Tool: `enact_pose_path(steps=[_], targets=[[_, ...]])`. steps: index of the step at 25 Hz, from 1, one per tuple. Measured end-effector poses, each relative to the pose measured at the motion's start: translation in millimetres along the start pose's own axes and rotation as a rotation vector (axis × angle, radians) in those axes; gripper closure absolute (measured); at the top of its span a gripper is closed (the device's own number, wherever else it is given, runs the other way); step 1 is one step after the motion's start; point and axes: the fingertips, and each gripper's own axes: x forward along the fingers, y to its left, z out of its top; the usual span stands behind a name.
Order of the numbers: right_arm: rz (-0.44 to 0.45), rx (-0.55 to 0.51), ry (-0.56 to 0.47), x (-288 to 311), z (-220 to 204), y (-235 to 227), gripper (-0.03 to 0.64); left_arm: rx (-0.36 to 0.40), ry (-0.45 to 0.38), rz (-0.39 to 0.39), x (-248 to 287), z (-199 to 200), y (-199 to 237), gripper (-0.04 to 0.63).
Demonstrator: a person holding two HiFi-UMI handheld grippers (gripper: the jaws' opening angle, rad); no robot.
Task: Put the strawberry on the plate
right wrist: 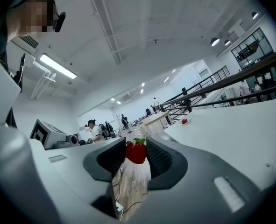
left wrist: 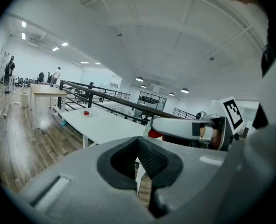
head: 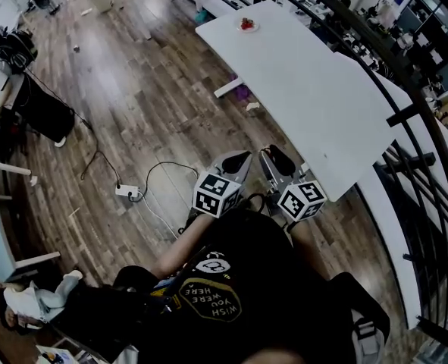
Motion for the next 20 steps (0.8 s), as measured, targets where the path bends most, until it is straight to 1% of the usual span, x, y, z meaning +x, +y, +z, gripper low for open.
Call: enact_pose_path(steps=[5, 10, 15, 20], targets=[[-0.003, 0.023, 0.015, 20.4, -0.2, -11.0, 0.474, -0.017, 0.015, 0.012, 7.8, 3.5, 22.9, 0.594], [-0.011, 0.033, 0.022, 51.8, 6.1, -17.5, 0.474, -0.023, 0.003, 0.024, 14.9, 18.4, 56.1, 0.594], [-0.015, 0.013, 0.02, 93.3, 19.6, -13.8, 0.474, -0.037, -0.011, 0.012, 18.6, 38.7, 96.2, 0.594], [-0.032, -0.003, 0.012, 130.5, 27.5, -13.1, 0.474, -0.019, -0.039, 0.008, 21.6, 58.6, 136.3, 0.594]])
